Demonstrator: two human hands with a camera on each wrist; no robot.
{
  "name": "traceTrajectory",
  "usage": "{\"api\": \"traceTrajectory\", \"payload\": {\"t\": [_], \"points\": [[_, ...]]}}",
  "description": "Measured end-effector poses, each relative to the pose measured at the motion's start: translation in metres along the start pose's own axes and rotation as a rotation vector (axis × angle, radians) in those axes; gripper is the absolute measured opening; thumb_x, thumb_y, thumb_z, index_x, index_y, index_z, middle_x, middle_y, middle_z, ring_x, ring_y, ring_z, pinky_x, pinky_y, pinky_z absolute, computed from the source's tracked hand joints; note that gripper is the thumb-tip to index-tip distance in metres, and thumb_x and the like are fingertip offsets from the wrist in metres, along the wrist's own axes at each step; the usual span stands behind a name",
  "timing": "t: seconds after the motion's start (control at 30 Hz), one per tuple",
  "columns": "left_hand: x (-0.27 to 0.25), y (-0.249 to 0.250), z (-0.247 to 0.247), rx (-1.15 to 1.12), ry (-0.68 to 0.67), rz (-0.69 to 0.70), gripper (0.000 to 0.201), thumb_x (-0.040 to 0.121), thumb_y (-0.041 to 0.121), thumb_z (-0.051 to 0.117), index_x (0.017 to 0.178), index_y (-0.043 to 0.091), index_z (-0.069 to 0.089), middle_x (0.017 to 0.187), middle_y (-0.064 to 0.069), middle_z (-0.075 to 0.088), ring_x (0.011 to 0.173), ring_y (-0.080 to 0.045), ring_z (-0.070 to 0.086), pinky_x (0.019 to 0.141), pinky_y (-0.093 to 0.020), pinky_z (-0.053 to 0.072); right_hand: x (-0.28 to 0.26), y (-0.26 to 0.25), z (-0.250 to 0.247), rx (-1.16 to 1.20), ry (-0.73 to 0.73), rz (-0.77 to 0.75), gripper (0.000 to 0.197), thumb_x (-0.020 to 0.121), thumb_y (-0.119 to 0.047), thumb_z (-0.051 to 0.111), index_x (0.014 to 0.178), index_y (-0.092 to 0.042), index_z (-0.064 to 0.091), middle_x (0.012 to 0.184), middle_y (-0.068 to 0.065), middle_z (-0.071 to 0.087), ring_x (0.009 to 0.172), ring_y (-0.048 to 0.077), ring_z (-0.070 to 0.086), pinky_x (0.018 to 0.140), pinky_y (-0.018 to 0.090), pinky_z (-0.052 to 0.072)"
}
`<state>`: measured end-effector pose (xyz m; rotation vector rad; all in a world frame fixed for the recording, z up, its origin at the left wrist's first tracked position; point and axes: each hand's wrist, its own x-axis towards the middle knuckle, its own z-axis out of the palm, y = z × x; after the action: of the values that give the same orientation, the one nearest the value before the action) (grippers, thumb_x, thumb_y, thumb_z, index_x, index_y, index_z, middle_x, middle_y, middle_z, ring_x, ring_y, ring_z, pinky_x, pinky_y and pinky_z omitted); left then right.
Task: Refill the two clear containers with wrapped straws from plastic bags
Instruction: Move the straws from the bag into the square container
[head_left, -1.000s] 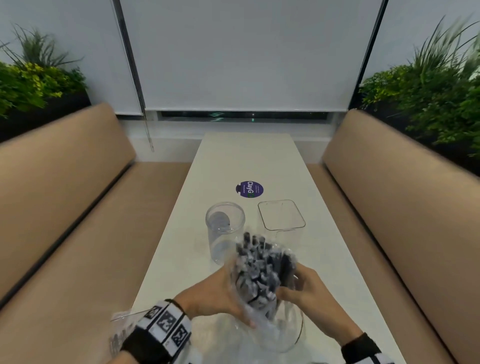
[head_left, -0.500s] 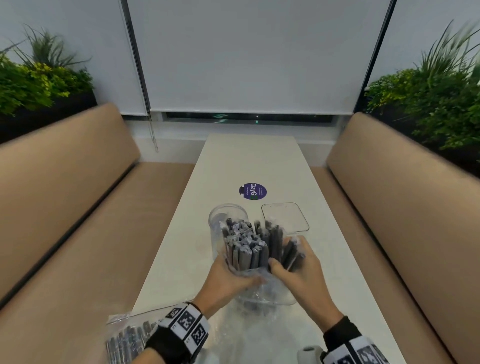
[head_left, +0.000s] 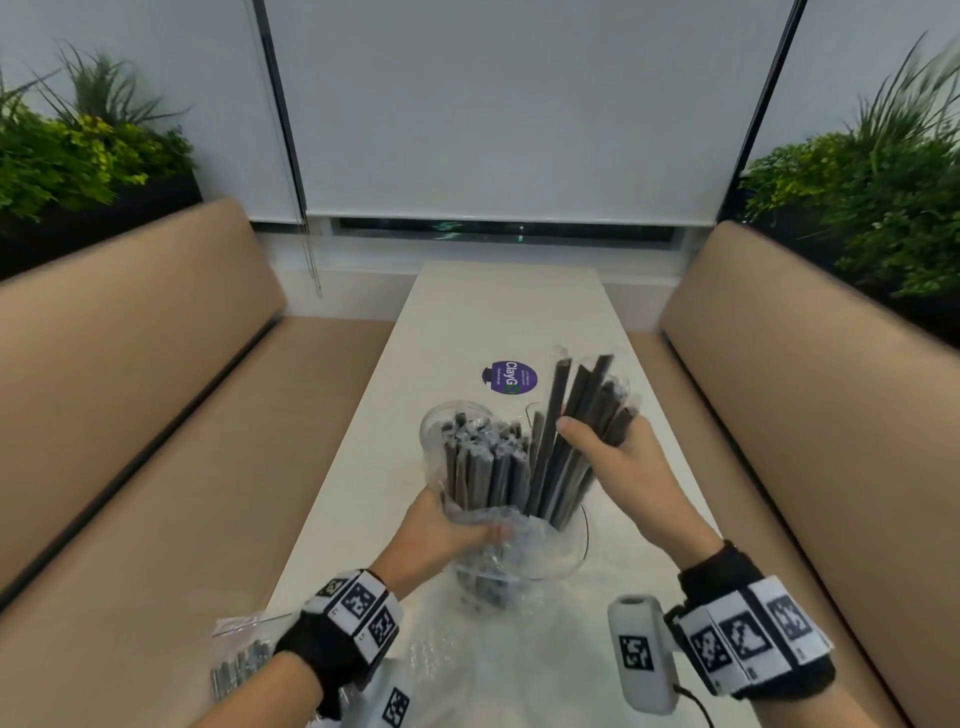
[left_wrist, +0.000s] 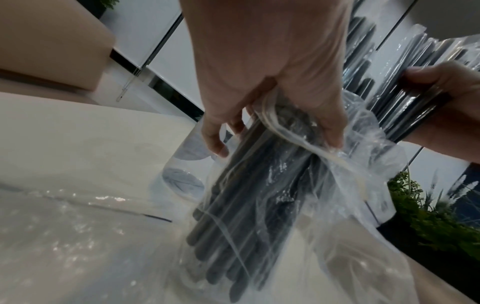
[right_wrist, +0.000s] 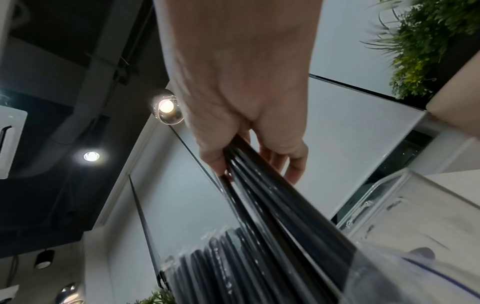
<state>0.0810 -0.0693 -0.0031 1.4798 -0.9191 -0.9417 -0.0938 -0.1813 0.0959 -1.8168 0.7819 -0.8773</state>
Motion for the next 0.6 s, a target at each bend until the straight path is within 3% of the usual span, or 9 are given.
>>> {"api": "traceTrajectory", "payload": {"t": [0.03,0.1,0.13,0.23,0.3,0.37,0.43,0.5,0.6], "points": [[0.004,-0.002,0.000,0.010,-0.019,-0.016,0.081,0.064,0.015,0.092,0.133,0.014,0.050,0.117,0.000,0.073,0.106,-0.013,0.071,0.085,-0.023,0.058,0.002,0.000,0.000,-0.009,-0.006,0.019,0.012,0.092,-0.023,0.063,0.089,-0.015,0.070,0.080,0.004,0.074,0.072,0.016,0.066,0.067,0.030,0.051],[0.011,-0.006,0.000,0.083,-0.041,-0.051,0.091,0.057,0.032,0.096,0.135,0.019,0.050,0.120,-0.001,0.072,0.109,-0.015,0.070,0.094,-0.035,0.057,0.005,0.004,0.002,-0.022,-0.008,0.054,0.026,0.092,-0.024,0.063,0.096,0.002,0.065,0.089,0.024,0.067,0.080,0.038,0.060,0.072,0.039,0.050],[0.014,-0.009,-0.002,0.119,-0.046,-0.072,0.099,0.052,0.042,0.096,0.136,0.021,0.049,0.122,-0.001,0.070,0.111,-0.016,0.068,0.096,-0.041,0.055,0.006,0.005,0.002,-0.027,0.000,0.067,0.030,0.092,-0.025,0.063,0.099,0.004,0.063,0.086,0.027,0.064,0.076,0.039,0.057,0.070,0.037,0.047],[0.020,-0.014,-0.009,0.197,-0.073,-0.123,0.117,0.048,0.055,0.093,0.145,0.019,0.037,0.139,0.000,0.058,0.127,-0.019,0.057,0.107,-0.043,0.046,0.012,0.000,-0.001,-0.003,0.035,0.103,0.032,0.090,-0.027,0.063,0.100,0.003,0.062,0.081,0.009,0.058,0.073,0.018,0.053,0.068,0.032,0.043],[0.013,0.003,-0.010,0.262,-0.072,-0.132,0.111,0.057,0.051,0.090,0.145,0.018,0.031,0.141,0.005,0.048,0.131,-0.019,0.048,0.112,-0.038,0.037,0.018,-0.008,-0.006,0.014,0.047,0.099,0.029,0.090,-0.025,0.063,0.092,0.003,0.064,0.080,0.013,0.062,0.074,0.019,0.055,0.070,0.035,0.044],[0.012,0.011,-0.012,0.300,-0.085,-0.151,0.104,0.067,0.039,0.087,0.148,0.015,0.026,0.134,0.004,0.047,0.129,-0.020,0.045,0.108,-0.031,0.036,0.023,-0.025,-0.013,0.038,0.052,0.080,0.016,0.090,-0.020,0.062,0.084,-0.007,0.069,0.086,0.020,0.071,0.078,0.022,0.063,0.077,0.040,0.053],[0.009,0.018,-0.014,0.316,-0.080,-0.147,0.087,0.072,0.031,0.085,0.141,0.016,0.034,0.127,0.003,0.051,0.124,-0.019,0.049,0.099,-0.028,0.039,0.030,-0.046,-0.025,0.111,0.067,0.065,0.013,0.093,-0.015,0.059,0.093,-0.005,0.067,0.095,0.019,0.073,0.083,0.020,0.072,0.085,0.036,0.059],[0.005,0.018,-0.016,0.302,-0.080,-0.135,0.075,0.072,0.028,0.086,0.131,0.017,0.041,0.121,0.006,0.056,0.120,-0.018,0.054,0.100,-0.029,0.042,0.039,-0.070,-0.044,0.207,0.122,0.019,0.017,0.096,-0.014,0.055,0.107,-0.002,0.060,0.096,0.015,0.073,0.085,0.018,0.074,0.080,0.031,0.061],[-0.001,0.020,-0.016,0.259,-0.073,-0.108,0.054,0.076,0.014,0.082,0.113,0.026,0.044,0.102,0.019,0.058,0.098,0.001,0.058,0.100,-0.024,0.045,0.054,-0.098,-0.071,0.325,0.246,-0.092,0.008,0.097,-0.015,0.054,0.103,-0.010,0.054,0.089,0.007,0.072,0.085,0.018,0.074,0.078,0.028,0.061]]}}
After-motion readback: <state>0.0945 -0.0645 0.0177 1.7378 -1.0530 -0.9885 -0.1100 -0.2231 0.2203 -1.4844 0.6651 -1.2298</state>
